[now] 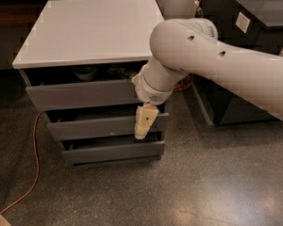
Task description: Pick green rice chip bag from top drawer and place on counter
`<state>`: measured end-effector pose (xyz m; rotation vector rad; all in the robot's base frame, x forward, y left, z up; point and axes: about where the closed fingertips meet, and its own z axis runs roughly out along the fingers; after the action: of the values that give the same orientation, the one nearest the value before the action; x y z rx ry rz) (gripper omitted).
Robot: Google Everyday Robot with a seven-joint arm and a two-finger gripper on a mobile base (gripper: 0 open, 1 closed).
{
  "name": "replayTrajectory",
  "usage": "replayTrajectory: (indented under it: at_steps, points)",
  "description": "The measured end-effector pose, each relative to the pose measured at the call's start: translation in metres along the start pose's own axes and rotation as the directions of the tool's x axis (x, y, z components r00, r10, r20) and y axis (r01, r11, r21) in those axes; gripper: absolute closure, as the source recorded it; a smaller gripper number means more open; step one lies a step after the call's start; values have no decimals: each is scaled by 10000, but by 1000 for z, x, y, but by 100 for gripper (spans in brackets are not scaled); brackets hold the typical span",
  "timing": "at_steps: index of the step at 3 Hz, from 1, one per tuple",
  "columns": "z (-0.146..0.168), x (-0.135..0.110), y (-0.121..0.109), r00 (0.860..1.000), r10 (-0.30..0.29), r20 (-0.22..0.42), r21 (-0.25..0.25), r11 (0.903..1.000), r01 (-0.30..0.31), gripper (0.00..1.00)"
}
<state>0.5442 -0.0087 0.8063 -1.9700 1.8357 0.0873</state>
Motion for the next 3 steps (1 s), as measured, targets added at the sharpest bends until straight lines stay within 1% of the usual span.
replayTrajectory:
  at_steps: [1,2,3]
  points:
    - [33,0,-26,9982,-598,-72,80,9982,599,0]
    - [61,8,-56,9930,-1156,-226,-105,9933,1154,0]
    - [60,8,-55,9931,-1151,-229,-113,9933,1149,0]
